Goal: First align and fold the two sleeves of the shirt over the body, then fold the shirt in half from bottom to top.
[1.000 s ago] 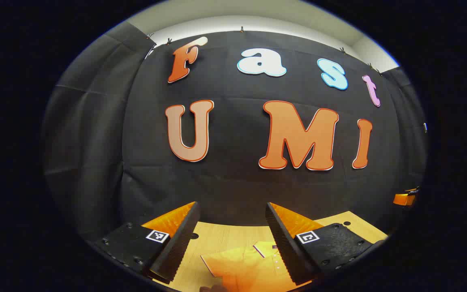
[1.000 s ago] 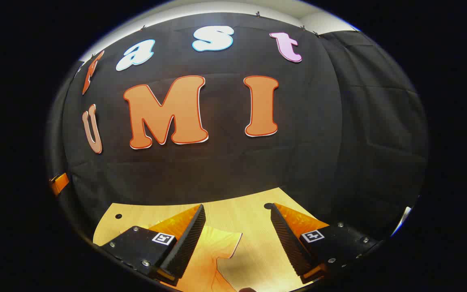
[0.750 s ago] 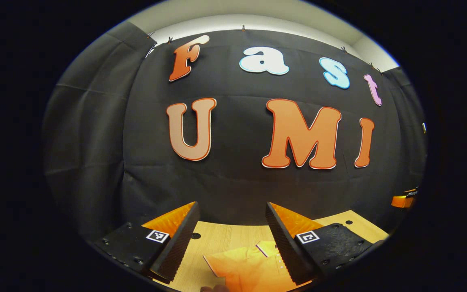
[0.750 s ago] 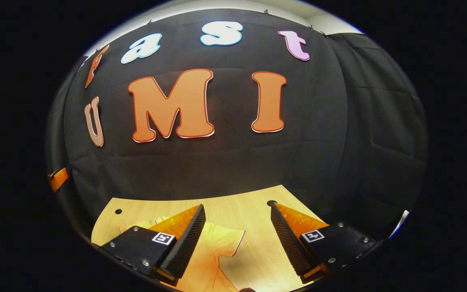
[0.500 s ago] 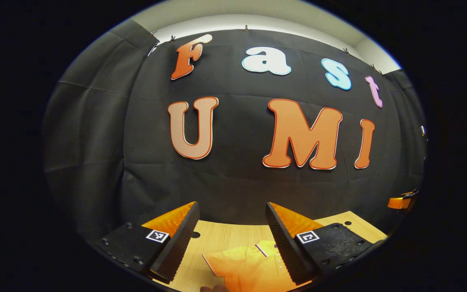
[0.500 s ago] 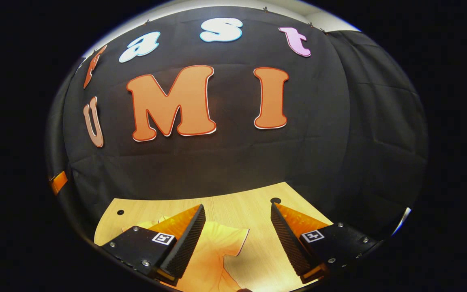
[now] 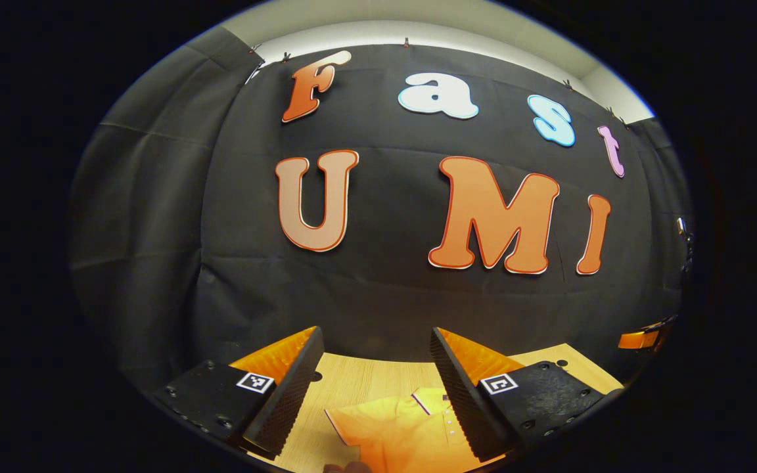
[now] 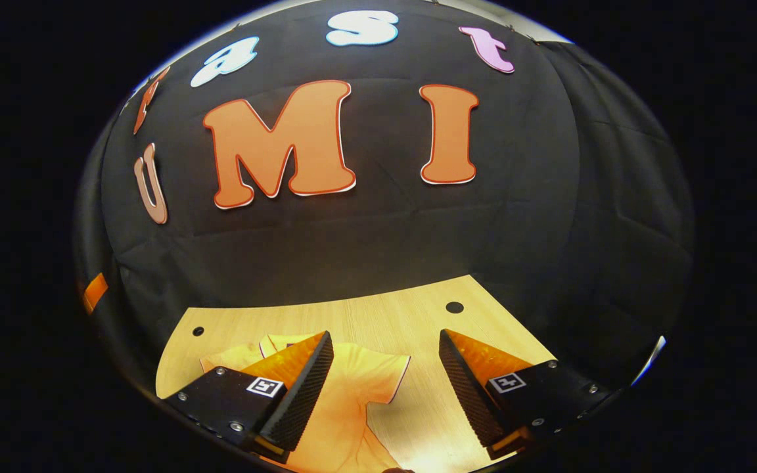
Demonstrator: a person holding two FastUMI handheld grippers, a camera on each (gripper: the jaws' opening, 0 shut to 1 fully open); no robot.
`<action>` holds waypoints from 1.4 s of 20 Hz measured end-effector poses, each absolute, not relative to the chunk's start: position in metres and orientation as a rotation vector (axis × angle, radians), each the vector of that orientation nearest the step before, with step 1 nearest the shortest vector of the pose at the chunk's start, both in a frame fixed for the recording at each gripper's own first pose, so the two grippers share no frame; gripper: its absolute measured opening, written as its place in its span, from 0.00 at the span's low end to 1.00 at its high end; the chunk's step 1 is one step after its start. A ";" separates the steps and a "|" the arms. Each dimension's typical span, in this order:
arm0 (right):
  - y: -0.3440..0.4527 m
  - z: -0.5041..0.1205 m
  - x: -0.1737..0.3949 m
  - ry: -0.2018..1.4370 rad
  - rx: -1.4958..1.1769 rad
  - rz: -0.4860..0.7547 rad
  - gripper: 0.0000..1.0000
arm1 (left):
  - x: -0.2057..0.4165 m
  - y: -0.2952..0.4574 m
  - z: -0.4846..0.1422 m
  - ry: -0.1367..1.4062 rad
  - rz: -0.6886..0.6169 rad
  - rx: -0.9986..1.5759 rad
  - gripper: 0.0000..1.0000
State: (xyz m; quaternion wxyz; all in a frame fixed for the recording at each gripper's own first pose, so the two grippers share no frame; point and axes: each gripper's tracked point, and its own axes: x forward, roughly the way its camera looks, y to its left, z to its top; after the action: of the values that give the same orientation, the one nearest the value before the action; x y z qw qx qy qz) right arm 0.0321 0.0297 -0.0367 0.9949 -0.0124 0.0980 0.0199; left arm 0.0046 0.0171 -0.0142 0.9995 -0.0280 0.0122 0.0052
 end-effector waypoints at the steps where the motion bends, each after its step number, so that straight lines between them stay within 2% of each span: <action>1: 0.030 -0.040 0.035 0.222 -0.022 0.038 0.98 | 0.005 0.018 -0.015 0.026 0.013 -0.055 0.98; 5: 0.043 -0.061 0.060 0.353 0.039 0.092 0.98 | 0.007 0.026 -0.020 0.039 0.028 -0.053 0.98; 8: 0.041 -0.084 0.091 0.455 0.040 0.087 0.98 | 0.007 0.036 -0.024 0.043 0.056 -0.043 0.98; 11: 0.035 -0.126 0.116 0.624 0.080 0.061 0.98 | 0.011 0.040 -0.026 0.052 0.063 -0.033 0.98; 21: 0.028 -0.263 0.175 1.043 0.136 -0.047 0.99 | 0.029 0.057 -0.045 0.096 0.099 -0.038 0.98; 23: 0.019 -0.286 0.181 1.083 0.114 -0.090 1.00 | 0.032 0.054 -0.049 0.105 0.096 -0.035 0.98; 28: 0.025 -0.313 0.184 1.155 0.147 -0.107 0.99 | 0.038 0.056 -0.060 0.137 0.097 -0.043 0.98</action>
State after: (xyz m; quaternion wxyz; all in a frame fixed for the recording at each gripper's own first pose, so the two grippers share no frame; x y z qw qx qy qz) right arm 0.1839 0.0252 -0.3131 0.8339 0.0692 0.5453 -0.0503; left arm 0.0385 0.0556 -0.0605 0.9962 -0.0215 0.0684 0.0487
